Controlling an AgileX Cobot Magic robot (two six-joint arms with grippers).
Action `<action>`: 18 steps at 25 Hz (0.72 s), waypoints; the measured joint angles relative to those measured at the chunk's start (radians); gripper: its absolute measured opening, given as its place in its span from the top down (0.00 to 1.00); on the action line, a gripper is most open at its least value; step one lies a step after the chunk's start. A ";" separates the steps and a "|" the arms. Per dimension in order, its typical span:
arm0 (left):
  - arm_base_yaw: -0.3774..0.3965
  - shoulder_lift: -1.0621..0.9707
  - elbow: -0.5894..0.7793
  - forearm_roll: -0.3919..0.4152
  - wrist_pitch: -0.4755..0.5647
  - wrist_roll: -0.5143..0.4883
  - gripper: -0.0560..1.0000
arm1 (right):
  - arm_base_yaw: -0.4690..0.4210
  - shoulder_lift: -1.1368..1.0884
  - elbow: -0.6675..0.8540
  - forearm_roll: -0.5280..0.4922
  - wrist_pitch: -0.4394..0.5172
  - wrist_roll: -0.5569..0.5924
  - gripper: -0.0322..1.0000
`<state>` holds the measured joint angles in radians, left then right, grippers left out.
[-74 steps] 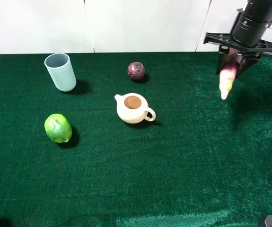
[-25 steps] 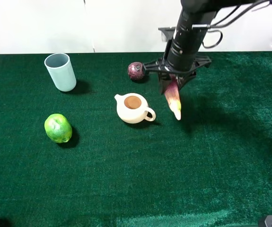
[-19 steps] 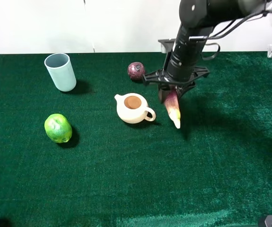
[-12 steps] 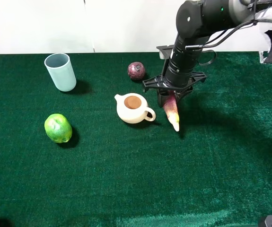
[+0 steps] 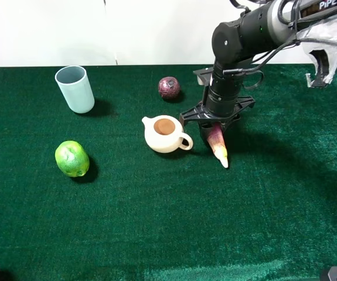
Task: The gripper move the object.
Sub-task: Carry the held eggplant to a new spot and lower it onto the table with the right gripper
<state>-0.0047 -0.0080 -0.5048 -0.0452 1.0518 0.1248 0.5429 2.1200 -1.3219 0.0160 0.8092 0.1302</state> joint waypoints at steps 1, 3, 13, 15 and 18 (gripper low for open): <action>0.000 0.000 0.000 0.000 0.000 0.000 0.05 | 0.000 0.002 0.000 -0.004 0.000 0.005 0.66; 0.000 0.000 0.000 0.000 0.000 0.000 0.05 | 0.000 0.002 0.000 -0.016 0.000 0.019 0.66; 0.000 0.000 0.000 0.000 0.000 0.000 0.05 | 0.000 0.002 0.000 -0.054 0.000 0.028 0.34; 0.000 0.000 0.000 0.000 0.000 0.000 0.05 | 0.000 0.002 0.000 -0.054 0.000 0.028 0.31; 0.000 0.000 0.000 0.000 0.000 0.000 0.05 | 0.000 0.002 0.000 -0.054 0.000 0.028 0.30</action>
<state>-0.0047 -0.0080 -0.5048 -0.0452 1.0518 0.1248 0.5429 2.1221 -1.3219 -0.0384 0.8088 0.1583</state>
